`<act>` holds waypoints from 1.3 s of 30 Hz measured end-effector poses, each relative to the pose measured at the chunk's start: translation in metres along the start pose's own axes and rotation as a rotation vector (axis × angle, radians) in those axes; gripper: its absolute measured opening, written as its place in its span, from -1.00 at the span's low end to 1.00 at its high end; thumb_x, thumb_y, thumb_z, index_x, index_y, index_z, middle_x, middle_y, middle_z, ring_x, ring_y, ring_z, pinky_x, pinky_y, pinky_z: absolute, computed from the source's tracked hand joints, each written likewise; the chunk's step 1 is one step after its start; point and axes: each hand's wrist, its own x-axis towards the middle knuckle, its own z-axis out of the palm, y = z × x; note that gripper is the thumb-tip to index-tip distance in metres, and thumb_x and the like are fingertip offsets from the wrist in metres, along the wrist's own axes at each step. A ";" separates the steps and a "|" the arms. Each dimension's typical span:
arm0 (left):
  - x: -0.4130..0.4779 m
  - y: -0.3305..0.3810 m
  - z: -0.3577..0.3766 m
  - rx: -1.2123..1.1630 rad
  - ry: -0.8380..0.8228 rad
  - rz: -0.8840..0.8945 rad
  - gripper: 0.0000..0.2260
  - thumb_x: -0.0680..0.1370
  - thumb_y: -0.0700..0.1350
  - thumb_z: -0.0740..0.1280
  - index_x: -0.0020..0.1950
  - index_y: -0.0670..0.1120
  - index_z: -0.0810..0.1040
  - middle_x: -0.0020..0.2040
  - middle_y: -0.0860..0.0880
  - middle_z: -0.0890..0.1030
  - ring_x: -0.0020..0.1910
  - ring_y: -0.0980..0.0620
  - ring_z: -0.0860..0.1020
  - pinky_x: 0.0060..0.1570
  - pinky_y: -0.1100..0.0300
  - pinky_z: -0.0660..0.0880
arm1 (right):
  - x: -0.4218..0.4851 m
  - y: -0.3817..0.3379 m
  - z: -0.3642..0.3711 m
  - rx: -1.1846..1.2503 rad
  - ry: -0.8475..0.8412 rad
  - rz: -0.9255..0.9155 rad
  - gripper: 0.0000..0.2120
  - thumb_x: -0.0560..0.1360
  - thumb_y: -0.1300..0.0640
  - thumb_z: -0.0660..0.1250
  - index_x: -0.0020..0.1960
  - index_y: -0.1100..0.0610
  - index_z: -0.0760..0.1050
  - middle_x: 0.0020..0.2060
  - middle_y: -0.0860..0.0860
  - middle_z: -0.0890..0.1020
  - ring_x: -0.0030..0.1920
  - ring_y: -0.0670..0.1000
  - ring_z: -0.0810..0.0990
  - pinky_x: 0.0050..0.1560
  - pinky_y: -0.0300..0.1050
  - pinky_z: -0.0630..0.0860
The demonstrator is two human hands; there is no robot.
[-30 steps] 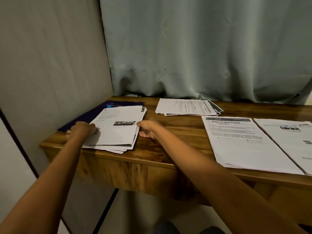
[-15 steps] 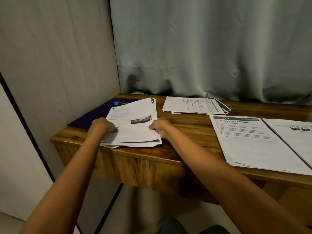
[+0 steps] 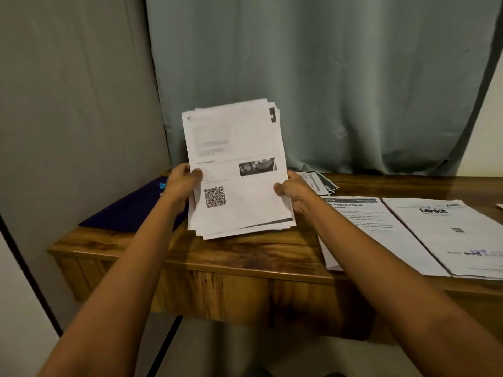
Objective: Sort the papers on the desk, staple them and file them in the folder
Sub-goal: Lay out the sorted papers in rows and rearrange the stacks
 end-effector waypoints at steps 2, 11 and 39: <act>0.002 0.020 0.016 -0.015 0.081 0.118 -0.84 0.62 -0.19 0.18 0.19 -0.14 0.42 0.18 -0.10 0.55 0.12 -0.05 0.55 0.07 0.07 0.52 | 0.001 -0.012 -0.005 0.001 0.032 -0.095 -0.61 0.57 0.42 0.13 0.36 0.18 0.35 0.15 0.04 0.52 0.08 0.05 0.50 -0.06 -0.15 0.49; -0.011 0.030 0.050 0.064 0.180 0.438 -0.71 0.64 0.00 0.14 0.19 -0.21 0.30 0.11 -0.12 0.50 -0.01 0.02 0.50 -0.15 0.27 0.44 | 0.006 0.007 -0.016 -0.049 0.132 -0.269 -0.68 0.55 0.22 0.27 0.29 0.14 0.37 0.14 -0.02 0.53 0.14 0.01 0.51 0.16 -0.05 0.49; -0.019 0.006 0.060 0.521 0.060 0.014 -0.68 0.57 -0.21 0.19 0.31 -0.29 0.34 0.31 -0.22 0.46 0.24 -0.19 0.46 0.06 0.10 0.41 | -0.017 0.031 -0.020 -0.697 0.188 -0.093 -0.75 0.54 0.29 0.21 0.22 0.29 0.41 0.11 0.13 0.54 0.12 0.14 0.53 -0.05 -0.15 0.45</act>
